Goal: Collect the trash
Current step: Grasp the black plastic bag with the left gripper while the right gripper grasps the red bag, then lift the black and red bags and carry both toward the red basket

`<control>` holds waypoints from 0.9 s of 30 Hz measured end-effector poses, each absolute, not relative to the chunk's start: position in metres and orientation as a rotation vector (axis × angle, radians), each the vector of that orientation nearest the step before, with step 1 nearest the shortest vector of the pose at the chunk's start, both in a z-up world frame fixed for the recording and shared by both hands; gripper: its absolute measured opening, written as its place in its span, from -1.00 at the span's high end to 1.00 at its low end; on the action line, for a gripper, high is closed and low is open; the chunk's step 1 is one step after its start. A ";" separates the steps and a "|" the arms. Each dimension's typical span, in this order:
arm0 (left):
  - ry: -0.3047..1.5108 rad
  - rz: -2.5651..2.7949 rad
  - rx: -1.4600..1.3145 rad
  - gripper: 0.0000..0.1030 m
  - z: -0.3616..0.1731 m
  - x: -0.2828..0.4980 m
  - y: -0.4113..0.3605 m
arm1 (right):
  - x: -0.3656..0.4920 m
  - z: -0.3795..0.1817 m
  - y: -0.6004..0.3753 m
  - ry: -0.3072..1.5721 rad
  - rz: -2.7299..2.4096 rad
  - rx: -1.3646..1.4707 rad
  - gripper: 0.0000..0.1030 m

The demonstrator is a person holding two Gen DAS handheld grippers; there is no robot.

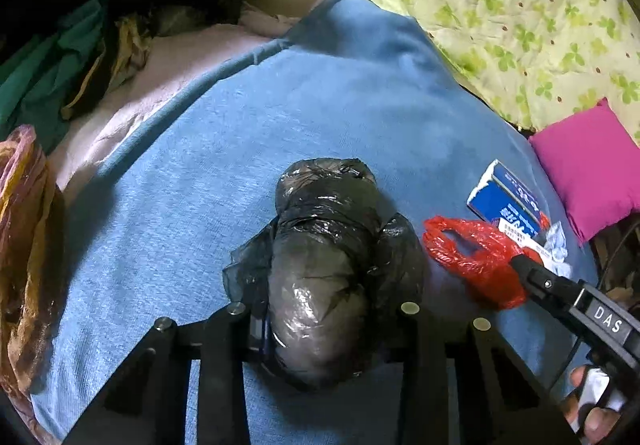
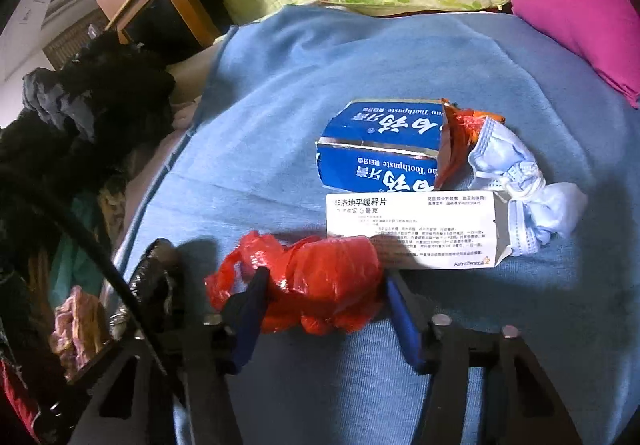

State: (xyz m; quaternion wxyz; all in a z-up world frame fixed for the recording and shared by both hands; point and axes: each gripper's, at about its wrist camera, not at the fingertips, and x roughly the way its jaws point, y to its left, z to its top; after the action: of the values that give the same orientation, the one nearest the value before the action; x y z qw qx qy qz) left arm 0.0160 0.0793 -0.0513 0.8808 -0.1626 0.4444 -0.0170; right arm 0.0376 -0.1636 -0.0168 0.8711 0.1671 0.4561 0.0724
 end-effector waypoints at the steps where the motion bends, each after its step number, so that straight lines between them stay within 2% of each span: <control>1: 0.924 -0.040 -0.338 0.27 -0.051 0.016 0.079 | 0.035 -0.016 -0.166 0.954 0.155 0.353 0.01; 6: 0.919 -0.042 -0.355 0.27 -0.051 0.013 0.080 | 0.018 -0.007 -0.177 0.936 0.158 0.364 0.08; 27: 0.828 -0.043 -0.286 0.27 -0.026 -0.021 0.059 | -0.085 0.027 -0.274 0.823 0.050 0.469 0.08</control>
State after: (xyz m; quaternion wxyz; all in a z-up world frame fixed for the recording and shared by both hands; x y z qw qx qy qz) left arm -0.0210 0.0590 -0.0262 0.9053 -0.1383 0.4011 -0.0211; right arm -0.0846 -0.2742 0.0270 0.8896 0.2256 0.3963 0.0240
